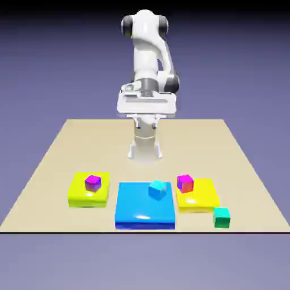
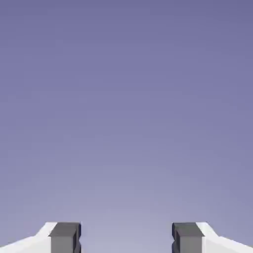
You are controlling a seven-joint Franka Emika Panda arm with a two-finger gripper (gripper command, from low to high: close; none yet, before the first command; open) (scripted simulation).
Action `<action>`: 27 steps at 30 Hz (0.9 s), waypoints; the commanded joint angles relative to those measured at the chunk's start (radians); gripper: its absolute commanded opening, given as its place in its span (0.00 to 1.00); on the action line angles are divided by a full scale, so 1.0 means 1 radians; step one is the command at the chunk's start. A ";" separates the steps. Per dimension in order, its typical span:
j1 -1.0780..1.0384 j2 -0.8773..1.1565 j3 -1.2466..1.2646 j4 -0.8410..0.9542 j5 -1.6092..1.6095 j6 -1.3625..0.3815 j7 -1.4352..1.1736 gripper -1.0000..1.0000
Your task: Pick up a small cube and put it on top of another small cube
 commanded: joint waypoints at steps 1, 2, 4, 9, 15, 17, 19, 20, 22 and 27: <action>-0.001 0.036 0.018 0.023 -0.018 -0.016 0.034 0.50; -0.003 0.073 0.036 0.046 -0.036 -0.032 0.068 0.50; -0.005 0.145 0.073 0.091 -0.073 -0.064 0.136 0.50; -0.012 0.326 0.164 0.206 -0.164 -0.143 0.305 0.50; -0.021 0.544 0.273 0.343 -0.273 -0.238 0.508 0.50; -0.023 0.616 0.309 0.389 -0.309 -0.270 0.576 0.50; -0.026 0.689 0.346 0.434 -0.345 -0.302 0.644 0.50; -0.027 0.725 0.364 0.457 -0.363 -0.317 0.677 0.50; -0.030 0.797 0.400 0.503 -0.400 -0.349 0.745 0.50; -0.037 0.979 0.491 0.617 -0.491 -0.429 0.914 0.50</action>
